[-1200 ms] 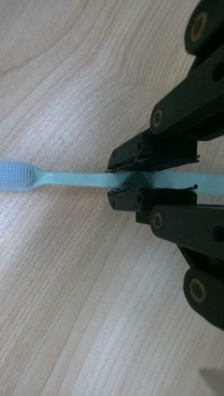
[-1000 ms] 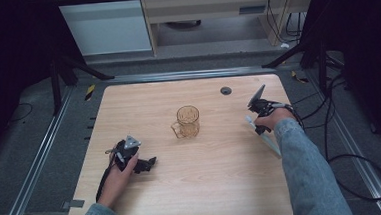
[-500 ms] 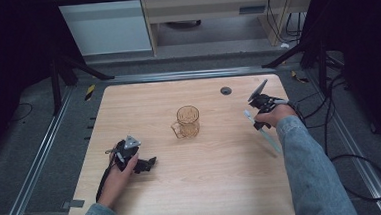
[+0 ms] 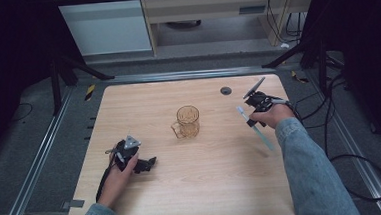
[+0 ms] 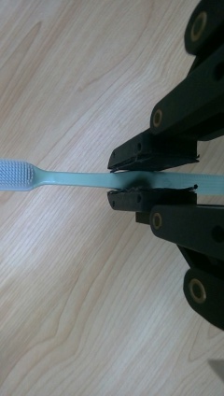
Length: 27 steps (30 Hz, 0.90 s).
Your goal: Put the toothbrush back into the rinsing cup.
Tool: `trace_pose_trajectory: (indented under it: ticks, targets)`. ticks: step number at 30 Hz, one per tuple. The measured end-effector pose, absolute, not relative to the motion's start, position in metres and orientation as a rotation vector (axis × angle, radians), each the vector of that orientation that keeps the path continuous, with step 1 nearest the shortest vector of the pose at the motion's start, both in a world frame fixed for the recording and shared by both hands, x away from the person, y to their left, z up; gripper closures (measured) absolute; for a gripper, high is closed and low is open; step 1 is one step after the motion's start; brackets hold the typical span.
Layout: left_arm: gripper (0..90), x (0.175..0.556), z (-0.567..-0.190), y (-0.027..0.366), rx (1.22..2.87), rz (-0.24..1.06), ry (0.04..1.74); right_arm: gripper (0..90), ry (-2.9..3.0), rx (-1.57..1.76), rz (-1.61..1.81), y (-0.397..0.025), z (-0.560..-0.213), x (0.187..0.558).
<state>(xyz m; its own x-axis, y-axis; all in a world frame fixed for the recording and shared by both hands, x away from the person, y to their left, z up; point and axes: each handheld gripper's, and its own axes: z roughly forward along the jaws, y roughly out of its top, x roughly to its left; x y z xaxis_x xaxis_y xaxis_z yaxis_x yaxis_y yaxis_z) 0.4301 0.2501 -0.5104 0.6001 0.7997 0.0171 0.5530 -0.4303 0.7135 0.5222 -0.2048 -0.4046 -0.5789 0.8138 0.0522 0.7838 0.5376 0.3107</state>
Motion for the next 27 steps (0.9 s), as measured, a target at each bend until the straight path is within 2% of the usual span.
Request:
trace_pose_trajectory:
  ticks: [27]
  targets:
    - [0.0, 0.43, -0.51, 0.25, 2.151, 0.467, 1.063, 79.6, 2.657, 1.091, 0.761, -0.14, -0.372, 0.49]
